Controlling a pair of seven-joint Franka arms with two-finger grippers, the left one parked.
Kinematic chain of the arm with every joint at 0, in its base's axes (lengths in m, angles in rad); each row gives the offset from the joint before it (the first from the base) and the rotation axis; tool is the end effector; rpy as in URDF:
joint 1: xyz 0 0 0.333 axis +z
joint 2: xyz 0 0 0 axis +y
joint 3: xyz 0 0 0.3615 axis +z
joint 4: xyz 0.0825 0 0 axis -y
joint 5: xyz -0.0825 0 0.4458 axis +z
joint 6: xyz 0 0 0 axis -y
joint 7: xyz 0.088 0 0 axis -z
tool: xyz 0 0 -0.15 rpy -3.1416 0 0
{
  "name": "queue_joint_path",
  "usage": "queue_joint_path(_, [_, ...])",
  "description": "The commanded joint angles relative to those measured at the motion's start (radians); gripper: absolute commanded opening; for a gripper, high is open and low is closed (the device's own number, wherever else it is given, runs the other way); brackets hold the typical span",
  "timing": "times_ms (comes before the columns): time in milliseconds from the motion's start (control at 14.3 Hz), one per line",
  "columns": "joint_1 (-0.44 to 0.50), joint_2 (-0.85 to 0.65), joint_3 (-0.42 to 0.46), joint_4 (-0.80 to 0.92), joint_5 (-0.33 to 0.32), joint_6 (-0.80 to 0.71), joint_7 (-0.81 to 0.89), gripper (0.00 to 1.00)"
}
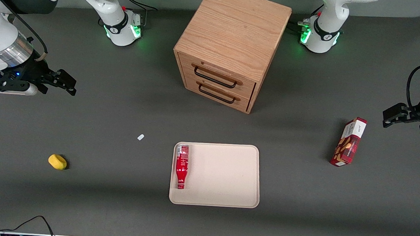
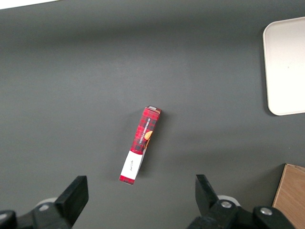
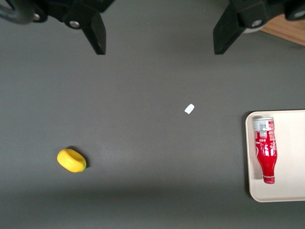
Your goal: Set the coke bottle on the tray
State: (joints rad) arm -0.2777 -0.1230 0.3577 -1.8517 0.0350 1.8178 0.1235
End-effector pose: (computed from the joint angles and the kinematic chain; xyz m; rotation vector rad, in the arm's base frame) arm 0.5907 0.0603 0.5668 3.1375 -0.0807 0.1287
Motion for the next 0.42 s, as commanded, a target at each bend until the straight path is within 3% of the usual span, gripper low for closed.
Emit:
queue_joint_path(0, [-0.018,0.011,0.003,0.067,0.028,-0.093,-0.036,1.00])
queue_joint_path(350, [-0.035,0.019,-0.002,0.094,0.026,-0.143,-0.036,1.00])
